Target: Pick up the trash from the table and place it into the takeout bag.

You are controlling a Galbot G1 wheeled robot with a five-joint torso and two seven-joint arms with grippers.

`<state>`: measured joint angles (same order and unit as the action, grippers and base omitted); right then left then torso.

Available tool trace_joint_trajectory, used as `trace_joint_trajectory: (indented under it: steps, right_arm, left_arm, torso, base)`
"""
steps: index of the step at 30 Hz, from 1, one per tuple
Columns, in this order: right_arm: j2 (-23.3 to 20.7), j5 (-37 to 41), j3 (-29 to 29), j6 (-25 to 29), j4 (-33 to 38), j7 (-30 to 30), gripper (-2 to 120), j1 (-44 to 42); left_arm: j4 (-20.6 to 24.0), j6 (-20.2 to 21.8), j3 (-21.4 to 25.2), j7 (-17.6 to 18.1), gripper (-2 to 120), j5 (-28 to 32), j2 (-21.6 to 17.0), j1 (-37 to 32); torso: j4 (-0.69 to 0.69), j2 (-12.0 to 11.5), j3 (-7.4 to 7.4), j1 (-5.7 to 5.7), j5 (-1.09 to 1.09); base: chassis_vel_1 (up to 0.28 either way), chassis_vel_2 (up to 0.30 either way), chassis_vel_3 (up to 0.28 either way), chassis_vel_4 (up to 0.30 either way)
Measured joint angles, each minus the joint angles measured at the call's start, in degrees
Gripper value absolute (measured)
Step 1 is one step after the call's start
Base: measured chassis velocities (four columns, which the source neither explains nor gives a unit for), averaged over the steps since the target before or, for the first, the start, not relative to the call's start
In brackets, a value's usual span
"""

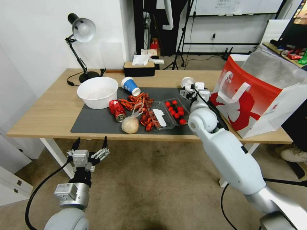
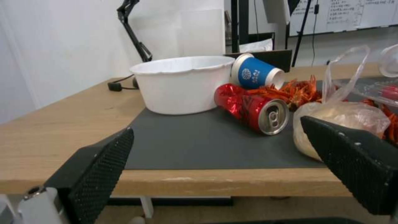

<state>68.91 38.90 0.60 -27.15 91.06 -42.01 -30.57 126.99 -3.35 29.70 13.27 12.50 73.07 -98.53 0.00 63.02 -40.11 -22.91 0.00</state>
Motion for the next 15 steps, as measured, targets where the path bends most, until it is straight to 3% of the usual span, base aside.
trace_joint_trajectory:
  steps: [15]
  right_arm:
    - [2.01,2.86,1.75,-1.63,-12.15,-0.96,100,7.29]
  left_arm:
    - [-0.8,0.13,-0.09,0.06,100,0.2,-0.3,0.56]
  torso:
    - [0.0,0.0,0.0,0.0,0.0]
  base:
    - [0.0,0.0,0.0,0.0]
